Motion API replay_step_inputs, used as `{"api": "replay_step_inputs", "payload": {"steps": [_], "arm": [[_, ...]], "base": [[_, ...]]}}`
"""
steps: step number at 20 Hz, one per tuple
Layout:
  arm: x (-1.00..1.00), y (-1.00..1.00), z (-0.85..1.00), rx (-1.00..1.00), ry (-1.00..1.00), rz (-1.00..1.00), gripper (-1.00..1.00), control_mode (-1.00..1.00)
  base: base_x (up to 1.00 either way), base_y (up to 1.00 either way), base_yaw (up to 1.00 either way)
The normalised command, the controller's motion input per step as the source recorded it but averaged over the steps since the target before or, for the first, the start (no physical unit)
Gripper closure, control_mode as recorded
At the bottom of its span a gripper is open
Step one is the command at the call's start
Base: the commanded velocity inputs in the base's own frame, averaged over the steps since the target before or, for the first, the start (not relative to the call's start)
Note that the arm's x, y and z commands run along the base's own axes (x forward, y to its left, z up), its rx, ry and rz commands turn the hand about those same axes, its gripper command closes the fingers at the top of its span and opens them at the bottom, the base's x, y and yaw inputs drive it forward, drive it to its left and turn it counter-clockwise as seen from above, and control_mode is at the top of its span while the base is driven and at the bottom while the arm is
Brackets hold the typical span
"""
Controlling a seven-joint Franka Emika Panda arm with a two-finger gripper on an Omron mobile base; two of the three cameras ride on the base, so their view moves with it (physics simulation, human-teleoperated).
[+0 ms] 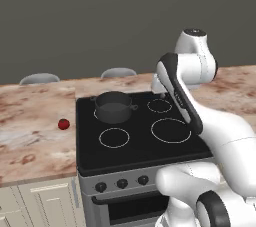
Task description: Turn on the burner for the pot on the stove. Wait thirty seconds for the pot to heat up. Then add the tomato to the pot.
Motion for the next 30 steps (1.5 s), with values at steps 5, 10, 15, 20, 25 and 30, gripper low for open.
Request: {"api": "replay_step_inputs", "payload": {"steps": [5,10,15,20,25,30], "arm": [[-0.32,0.69,0.0,-0.07,0.0,0.0,-1.0,-1.0],[-0.3,0.59,-0.02,-0.06,0.0,0.0,-1.0,-1.0],[-0.29,0.63,-0.14,-0.06,0.0,0.0,-1.0,-1.0],[-0.28,0.58,-0.32,-0.08,-0.01,0.0,-1.0,-1.0],[-0.28,0.36,-0.49,-0.05,-0.08,-0.03,-1.0,-1.0],[-0.27,0.32,-0.61,-0.02,-0.14,-0.05,-1.0,-1.0]], "base": [[0.0,0.0,0.0],[0.0,0.0,0.0],[0.0,0.0,0.0],[0.0,0.0,0.0],[0.0,0.0,0.0],[0.0,0.0,0.0]]}}
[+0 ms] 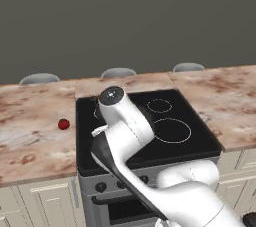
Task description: Turn on the burner for the pot on the stove. Wait thirty seconds for the pot to heat up. Then add the tomato to the pot.
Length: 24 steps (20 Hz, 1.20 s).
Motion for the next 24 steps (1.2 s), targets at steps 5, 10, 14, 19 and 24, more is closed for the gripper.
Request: {"api": "replay_step_inputs", "payload": {"steps": [5,10,14,19,24], "arm": [[-0.29,0.31,-0.61,-0.03,-0.19,-0.04,-1.0,-1.0],[-0.23,0.34,-0.51,-0.03,-0.22,-0.04,-1.0,-1.0],[-0.18,0.26,-0.39,-0.01,-0.25,-0.06,-1.0,-1.0],[-0.11,0.09,-0.44,0.0,-0.29,-0.1,-1.0,-1.0],[-0.01,0.0,-0.56,0.0,-0.23,-0.13,-1.0,-1.0]], "base": [[0.0,0.0,0.0],[0.0,0.0,0.0],[0.0,0.0,0.0],[0.0,0.0,0.0],[0.0,0.0,0.0]]}}
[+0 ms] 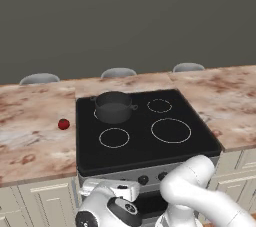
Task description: Turn on the burner for the pot on the stove. Wait thirty seconds for the pot to heat up. Then add the tomato to the pot.
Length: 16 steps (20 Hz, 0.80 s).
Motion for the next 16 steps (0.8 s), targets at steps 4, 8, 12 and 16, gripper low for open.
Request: {"api": "replay_step_inputs", "payload": {"steps": [4,8,12,16], "arm": [[0.0,0.0,-0.5,0.0,-0.16,-0.14,-1.0,-1.0],[0.01,0.0,-0.44,0.0,-0.17,-0.12,-1.0,-1.0],[0.09,0.0,-0.36,0.0,-0.15,-0.1,-1.0,-1.0],[0.13,0.0,-0.31,0.0,-0.07,-0.03,-1.0,-1.0]], "base": [[0.0,0.0,0.0],[0.0,0.0,0.0],[0.0,0.0,0.0],[0.0,0.0,0.0]]}}
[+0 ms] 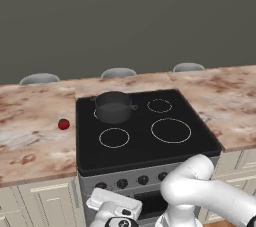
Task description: Turn on the burner for the pot on the stove. Wait thirty seconds for the pot to heat up. Then add the tomato to the pot.
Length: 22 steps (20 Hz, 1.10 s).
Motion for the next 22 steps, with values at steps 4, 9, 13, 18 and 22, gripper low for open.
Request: {"api": "replay_step_inputs", "payload": {"steps": [4,9,13,18,22], "arm": [[0.24,0.0,-0.26,0.0,0.0,0.0,-1.0,-1.0],[0.47,0.0,-0.27,0.0,0.0,0.02,-1.0,-1.0],[0.41,0.0,-0.31,0.0,0.0,0.06,-1.0,-1.0],[0.14,0.0,-0.49,0.0,0.0,0.07,-1.0,-1.0],[0.18,0.0,-0.41,0.0,0.0,0.07,-1.0,-1.0]], "base": [[0.0,0.0,0.0],[0.0,0.0,0.0],[0.0,0.0,0.0],[0.0,0.0,0.0],[0.0,0.0,0.0]]}}
